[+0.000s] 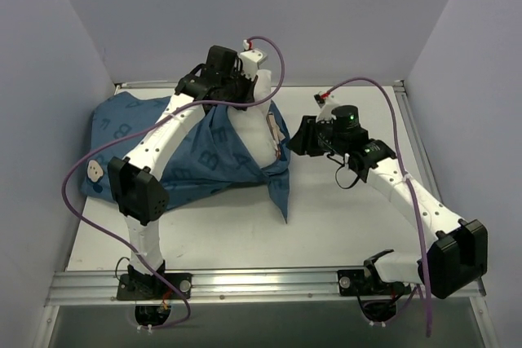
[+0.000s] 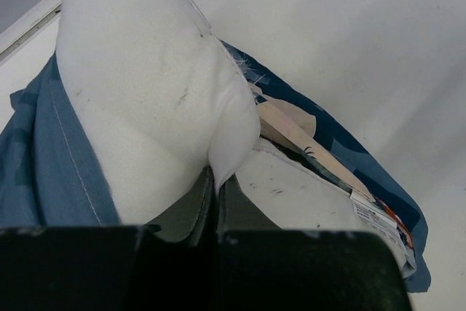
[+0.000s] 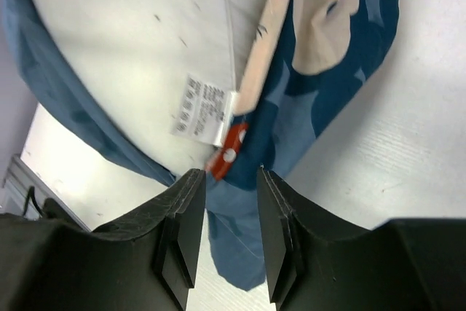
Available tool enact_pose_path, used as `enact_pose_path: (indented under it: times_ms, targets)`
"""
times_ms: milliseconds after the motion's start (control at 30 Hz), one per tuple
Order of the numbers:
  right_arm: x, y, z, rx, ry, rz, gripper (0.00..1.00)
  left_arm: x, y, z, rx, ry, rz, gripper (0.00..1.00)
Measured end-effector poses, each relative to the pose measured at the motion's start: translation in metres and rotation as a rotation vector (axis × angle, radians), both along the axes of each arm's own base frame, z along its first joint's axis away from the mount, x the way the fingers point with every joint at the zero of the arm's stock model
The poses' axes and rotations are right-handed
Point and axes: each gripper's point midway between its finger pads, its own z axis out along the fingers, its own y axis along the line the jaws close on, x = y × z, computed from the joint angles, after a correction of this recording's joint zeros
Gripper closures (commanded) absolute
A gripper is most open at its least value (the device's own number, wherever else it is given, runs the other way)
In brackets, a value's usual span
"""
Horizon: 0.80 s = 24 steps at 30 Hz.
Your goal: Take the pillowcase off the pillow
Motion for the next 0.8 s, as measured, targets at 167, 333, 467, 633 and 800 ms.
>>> enact_pose_path:
  times_ms: [167, 333, 467, 633, 800]
  targets:
    - [0.021, 0.007, 0.016, 0.038, -0.001, -0.057, 0.68, -0.002, -0.003, 0.000, 0.004, -0.001, -0.003, 0.98]
    - [0.049, 0.014, -0.014, 0.006, 0.082, -0.130, 0.68, -0.003, -0.004, -0.001, 0.007, -0.002, -0.005, 0.98]
    - [0.058, 0.022, -0.036, -0.010, 0.130, -0.144, 0.68, -0.003, -0.004, -0.001, 0.008, -0.001, -0.005, 0.98]
    - [0.062, 0.031, -0.039, 0.000, 0.131, -0.138, 0.67, -0.003, -0.004, -0.001, 0.008, -0.002, -0.005, 0.98]
    - [0.064, 0.035, -0.033, 0.018, 0.119, -0.141, 0.64, -0.003, -0.004, -0.001, 0.008, -0.002, -0.005, 0.98]
